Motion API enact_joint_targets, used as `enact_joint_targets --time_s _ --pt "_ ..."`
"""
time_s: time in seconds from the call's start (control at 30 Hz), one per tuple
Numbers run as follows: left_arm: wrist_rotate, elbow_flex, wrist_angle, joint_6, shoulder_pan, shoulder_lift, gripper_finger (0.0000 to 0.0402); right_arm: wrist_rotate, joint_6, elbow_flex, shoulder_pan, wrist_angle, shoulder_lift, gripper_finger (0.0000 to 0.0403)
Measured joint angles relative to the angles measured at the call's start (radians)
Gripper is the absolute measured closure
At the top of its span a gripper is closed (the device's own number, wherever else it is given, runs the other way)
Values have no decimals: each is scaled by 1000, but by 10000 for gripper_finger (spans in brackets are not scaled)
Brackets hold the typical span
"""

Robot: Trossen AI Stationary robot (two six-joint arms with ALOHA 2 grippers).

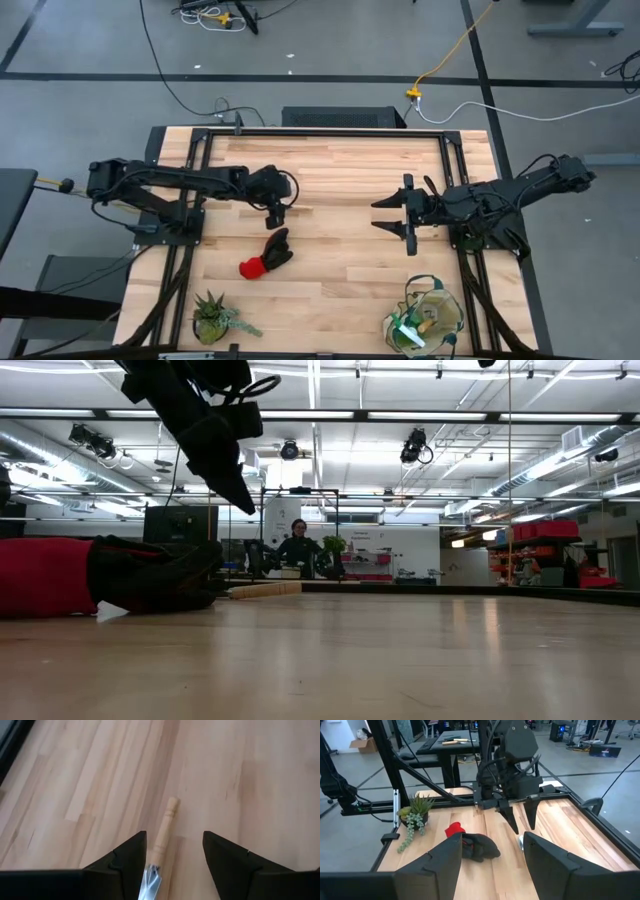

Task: Pick & Place Garden tools in Gardening bag
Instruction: Put the brown hand trowel into the gardening bag

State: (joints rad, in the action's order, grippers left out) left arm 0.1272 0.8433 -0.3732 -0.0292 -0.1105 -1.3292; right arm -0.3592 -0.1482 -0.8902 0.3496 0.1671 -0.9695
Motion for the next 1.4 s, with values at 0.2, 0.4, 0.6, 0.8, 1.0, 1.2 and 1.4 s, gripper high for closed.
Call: enact_joint_targets --time_s 0.2,0.4,0.6,0.8,1.0,1.2,1.4 --pt "10 0 -21 64 -5 -32 200 0 0 0 0 -2 0 191" --pt "10 0 19 98 -12 -110 200 -21 3 0 0 0 0 191" --pt "-28 -1 74 111 -29 -202 200 -26 2 0 0 0 0 191" --pt "-53 -1 87 121 -60 -270 200 -26 0 0 0 4 0 191" --pt "-58 0 116 131 -78 -311 200 -26 0 0 0 8 0 191" --pt "-88 0 136 153 -77 -344 200 -26 0 0 0 13 0 191" --pt "-87 -1 132 154 -78 -378 200 -26 0 0 0 14 0 191"
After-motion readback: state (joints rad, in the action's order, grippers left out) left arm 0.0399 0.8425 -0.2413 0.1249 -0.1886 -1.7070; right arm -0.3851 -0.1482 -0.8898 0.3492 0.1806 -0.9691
